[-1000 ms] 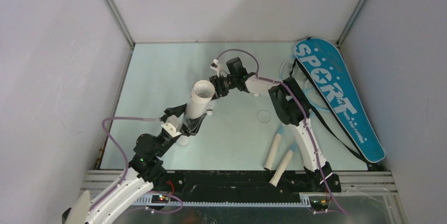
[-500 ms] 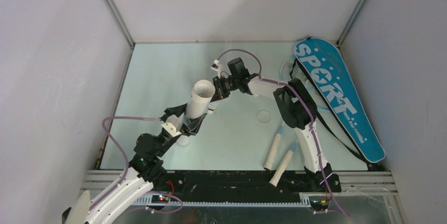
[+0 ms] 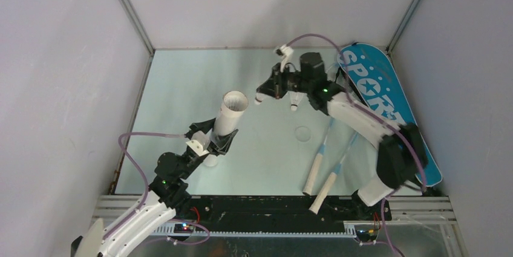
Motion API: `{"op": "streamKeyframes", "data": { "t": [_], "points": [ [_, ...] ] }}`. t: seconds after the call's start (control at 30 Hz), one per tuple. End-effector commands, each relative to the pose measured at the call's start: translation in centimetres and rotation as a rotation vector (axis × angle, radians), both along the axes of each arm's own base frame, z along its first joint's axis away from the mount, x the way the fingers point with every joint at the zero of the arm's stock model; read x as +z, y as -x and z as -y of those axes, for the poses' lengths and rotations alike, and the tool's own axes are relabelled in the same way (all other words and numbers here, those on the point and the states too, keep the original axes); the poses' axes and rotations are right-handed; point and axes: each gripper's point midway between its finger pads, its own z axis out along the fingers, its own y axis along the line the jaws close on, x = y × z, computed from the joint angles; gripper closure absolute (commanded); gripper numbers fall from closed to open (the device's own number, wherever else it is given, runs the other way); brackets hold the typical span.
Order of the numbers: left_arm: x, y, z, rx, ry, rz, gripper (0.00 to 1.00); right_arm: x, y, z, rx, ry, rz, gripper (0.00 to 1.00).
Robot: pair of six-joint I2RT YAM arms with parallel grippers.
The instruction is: Pack up the badminton gear
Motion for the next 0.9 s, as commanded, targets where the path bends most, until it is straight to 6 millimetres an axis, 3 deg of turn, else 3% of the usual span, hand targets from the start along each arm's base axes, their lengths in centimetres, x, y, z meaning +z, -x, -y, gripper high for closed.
{"op": "streamKeyframes", "data": {
  "t": [0.0,0.07,0.13,0.4,0.6,0.87],
  "points": [
    [-0.7,0.0,0.7,-0.028,-0.024,-0.042,0.33,9.0,0.0,3.4,-0.174,-0.069,0.358,1.0],
    [-0.7,0.1,1.0,-0.044,-0.038,-0.039,0.33,12.3,1.9,5.0,-0.208,-0.104,0.477,1.0],
    [-1.0,0.2,1.3,-0.061,-0.055,-0.041,0.33,14.3,3.0,5.7,-0.233,-0.115,0.568,1.0],
    [-1.3,0.3,2.2,-0.103,-0.095,-0.04,0.33,20.8,9.8,5.6,-0.129,-0.265,0.834,1.0],
    [-1.0,0.4,2.4,-0.118,-0.094,-0.03,0.33,21.6,14.0,3.9,0.053,-0.339,0.873,1.0],
    [-1.1,0.8,2.5,-0.136,-0.103,-0.025,0.33,19.9,16.2,2.0,0.217,-0.377,0.783,1.0]
  ]
}}
